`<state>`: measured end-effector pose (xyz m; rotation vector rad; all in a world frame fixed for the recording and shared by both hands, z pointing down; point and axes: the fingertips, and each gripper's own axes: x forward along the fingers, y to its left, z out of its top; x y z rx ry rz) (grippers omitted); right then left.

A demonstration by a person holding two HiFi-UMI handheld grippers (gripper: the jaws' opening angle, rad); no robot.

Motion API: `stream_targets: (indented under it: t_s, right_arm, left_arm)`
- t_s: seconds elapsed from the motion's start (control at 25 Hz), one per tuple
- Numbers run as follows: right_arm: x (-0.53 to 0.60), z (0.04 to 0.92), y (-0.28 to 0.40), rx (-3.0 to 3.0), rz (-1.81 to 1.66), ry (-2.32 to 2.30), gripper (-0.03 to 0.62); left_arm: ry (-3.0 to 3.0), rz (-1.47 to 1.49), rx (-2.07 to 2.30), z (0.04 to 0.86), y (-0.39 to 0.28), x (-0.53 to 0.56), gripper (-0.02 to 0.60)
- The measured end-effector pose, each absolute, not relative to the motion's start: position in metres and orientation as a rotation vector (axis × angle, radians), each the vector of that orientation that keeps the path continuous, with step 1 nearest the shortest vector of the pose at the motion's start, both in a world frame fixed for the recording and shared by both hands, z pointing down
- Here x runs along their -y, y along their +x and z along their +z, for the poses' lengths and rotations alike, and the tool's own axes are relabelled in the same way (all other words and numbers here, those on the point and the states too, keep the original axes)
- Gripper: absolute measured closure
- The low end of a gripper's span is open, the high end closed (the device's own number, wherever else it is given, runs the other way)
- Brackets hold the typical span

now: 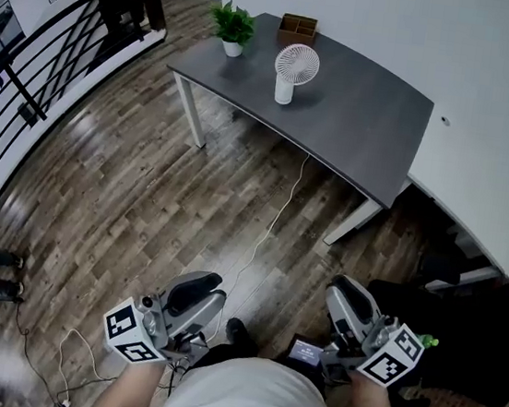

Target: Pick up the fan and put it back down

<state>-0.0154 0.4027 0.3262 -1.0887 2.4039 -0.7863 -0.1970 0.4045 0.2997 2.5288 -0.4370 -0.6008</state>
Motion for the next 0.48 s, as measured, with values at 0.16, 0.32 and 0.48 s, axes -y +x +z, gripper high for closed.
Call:
stream_targets:
  t_s: [0.16,0.32,0.48]
  right_arm:
    - [-0.385,0.330,-0.024,-2.390,-0.772,-1.118,0.507]
    - [-0.374,0.334,-0.027,-2.382,-0.767,-1.147,0.507]
    - [-0.359,0.336,-0.020,-2.390,-0.764,-1.168,0.507]
  left_arm:
    - [2.527,-0.591,0.422,0.304,-0.209,-0.386,0.480]
    - [2.522,-0.569,0.409,0.310,-0.214,-0.374,0.480]
    - [2.510,-0.561,0.412,0.314,-0.207,-0.360,0.480]
